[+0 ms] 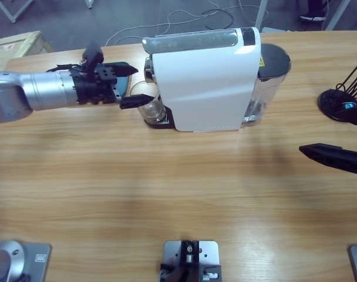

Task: Pour coffee

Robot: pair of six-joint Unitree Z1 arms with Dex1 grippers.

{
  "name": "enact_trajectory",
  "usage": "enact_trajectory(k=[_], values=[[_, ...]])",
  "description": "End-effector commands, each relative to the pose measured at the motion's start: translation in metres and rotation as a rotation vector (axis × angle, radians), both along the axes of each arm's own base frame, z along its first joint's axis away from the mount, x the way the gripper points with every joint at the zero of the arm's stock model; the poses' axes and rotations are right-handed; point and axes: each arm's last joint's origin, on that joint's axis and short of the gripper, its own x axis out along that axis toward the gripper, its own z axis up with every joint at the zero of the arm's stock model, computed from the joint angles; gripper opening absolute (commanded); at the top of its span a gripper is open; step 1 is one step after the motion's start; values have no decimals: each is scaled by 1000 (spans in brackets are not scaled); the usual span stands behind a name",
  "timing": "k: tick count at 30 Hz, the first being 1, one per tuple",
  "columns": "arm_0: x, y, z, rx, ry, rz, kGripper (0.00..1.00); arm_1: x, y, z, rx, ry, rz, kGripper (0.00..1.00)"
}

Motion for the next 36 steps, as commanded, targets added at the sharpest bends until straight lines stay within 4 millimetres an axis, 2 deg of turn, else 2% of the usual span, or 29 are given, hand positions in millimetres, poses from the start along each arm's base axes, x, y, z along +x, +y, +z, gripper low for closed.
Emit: enact_trajectory(k=[1,11,12,15,17,18,21,22,27,30,36], values=[[-9,-2,-31,31,99,-21,991,0,2,-13,-35,30,23,1000],[-6,-4,-34,35,94,-10,965,0,2,-14,-34,29,23,1000],[-5,-5,-34,32,93,-13,913,0,3,-14,-34,28,23,1000],[-3,-7,-34,25,94,-24,556,0,3,-14,-34,28,22,1000],[-2,-8,-33,25,95,-24,440,0,2,-14,-33,27,21,1000],[-1,-8,-33,27,97,-22,422,0,2,-14,-33,26,22,1000],[-1,-8,-33,28,98,-22,29,-1,1,-13,-28,23,22,1000],[-1,-8,-33,29,98,-23,0,-1,1,-13,-26,21,22,1000],[-1,-7,-33,31,91,-19,0,-2,0,-12,-22,17,22,1000],[-7,2,-28,16,59,-5,0,-3,-1,-12,-19,13,22,1000],[-11,31,11,-38,-35,93,0,-4,-2,-12,-15,10,22,1000]])
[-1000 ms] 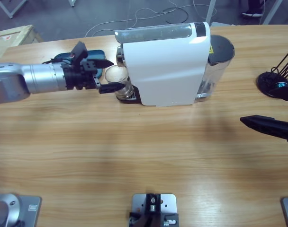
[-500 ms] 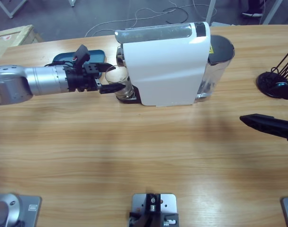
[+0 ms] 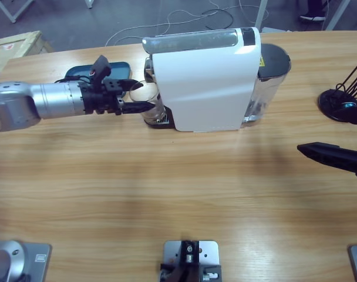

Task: Pour coffee

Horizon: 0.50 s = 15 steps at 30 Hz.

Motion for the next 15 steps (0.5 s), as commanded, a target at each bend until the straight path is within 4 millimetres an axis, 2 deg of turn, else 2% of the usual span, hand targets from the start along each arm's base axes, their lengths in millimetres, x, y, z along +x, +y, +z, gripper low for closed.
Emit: enact_trajectory(k=[1,4,6,11,15], values=[[-6,37,36,-53,-86,129,0,-6,-4,-11,-18,14,22,1000],[-2,57,53,-67,-121,257,0,-5,-3,-12,-23,19,22,1000],[3,70,53,-56,-116,363,0,-4,-2,-13,-27,23,24,1000],[22,92,38,16,-71,656,0,-4,-2,-13,-25,21,24,1000],[43,94,21,56,-29,746,0,-3,-1,-14,-27,24,24,1000]])
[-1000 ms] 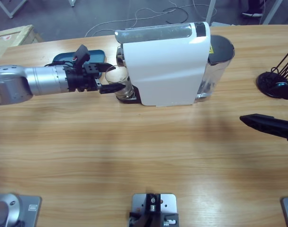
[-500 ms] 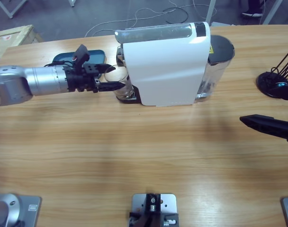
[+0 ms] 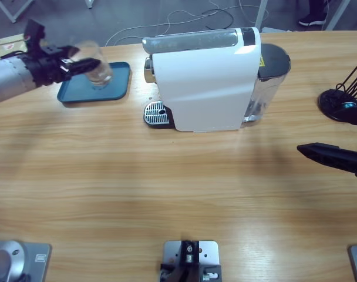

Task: Pour coffee

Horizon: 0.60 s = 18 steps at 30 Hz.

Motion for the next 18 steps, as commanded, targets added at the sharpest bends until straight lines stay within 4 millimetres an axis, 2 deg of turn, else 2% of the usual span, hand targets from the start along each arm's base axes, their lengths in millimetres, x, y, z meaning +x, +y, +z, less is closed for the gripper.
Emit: enact_trajectory(k=[1,8,13,18], values=[[31,13,-32,48,94,239,0,-3,0,-13,-27,24,23,1000],[58,11,-56,56,142,299,0,-1,1,-14,-33,31,26,1000],[63,17,-69,42,189,344,0,1,4,-16,-43,41,25,1000],[70,18,-69,31,199,355,0,3,6,-17,-51,48,25,1000]])
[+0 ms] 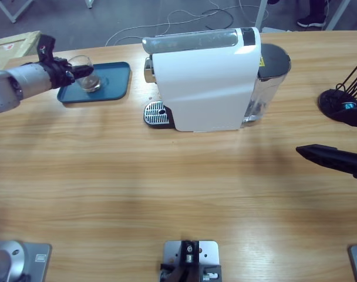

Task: Pour coffee

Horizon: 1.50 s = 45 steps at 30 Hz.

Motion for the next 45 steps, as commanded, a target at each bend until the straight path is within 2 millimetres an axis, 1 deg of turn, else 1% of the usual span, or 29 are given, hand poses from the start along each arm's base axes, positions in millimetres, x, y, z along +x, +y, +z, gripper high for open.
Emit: enact_trajectory(k=[1,4,10,11,12,13,14,15,16,18,20,24,25,27,29,31,32,33,36,37,38,39,40,43,45], values=[[17,4,-18,-8,73,48,0,3,6,-14,-45,42,25,1000],[23,3,-17,-7,101,50,0,3,6,-14,-47,45,25,1000],[25,3,-16,-8,107,49,0,3,6,-14,-48,45,25,1000],[25,3,-16,-7,109,50,309,3,6,-14,-47,44,25,1000],[23,3,-17,-6,110,52,729,3,6,-14,-45,43,25,1000],[21,3,-17,-9,109,58,820,3,6,-13,-43,40,26,1000],[18,1,-17,-22,107,64,856,2,5,-13,-41,38,25,1000],[16,-2,-16,-25,104,58,942,2,5,-13,-40,37,25,1000],[13,-3,-16,-22,106,55,981,2,4,-13,-39,37,24,1000],[10,-4,-16,-34,99,48,982,1,4,-13,-39,35,24,1000],[4,-4,-12,-60,74,35,982,1,3,-13,-38,33,25,1000],[-5,2,17,-113,10,36,982,1,4,-14,-42,38,25,1000],[-12,7,31,-128,-25,41,982,1,4,-15,-44,39,24,1000],[-31,14,60,-162,-90,58,982,1,4,-15,-45,38,22,1000],[-60,17,89,-187,-110,66,982,1,3,-15,-42,32,20,1000],[-89,11,117,-163,3,68,982,-1,1,-13,-32,22,18,1000],[-105,6,127,-144,49,47,982,-2,0,-11,-25,13,17,1000],[-122,1,133,-130,89,13,982,-4,-2,-10,-17,4,16,1000],[-174,-8,140,-115,152,-102,982,-11,-10,0,-16,-45,35,1000],[-194,-14,139,-122,166,-169,982,-14,-13,5,-46,-64,62,1000],[-209,-17,138,-133,168,-223,982,-17,-17,14,-85,-71,89,1000],[-221,-19,136,-147,171,-271,982,-20,-20,27,-132,-75,117,1000],[-230,-20,133,-156,170,-310,982,-22,-22,32,-155,-59,123,1000],[-250,-9,123,-166,167,-338,982,-21,-20,36,-194,-16,129,1000],[-265,5,113,-166,168,-331,981,-13,-12,34,-224,16,132,1000]])
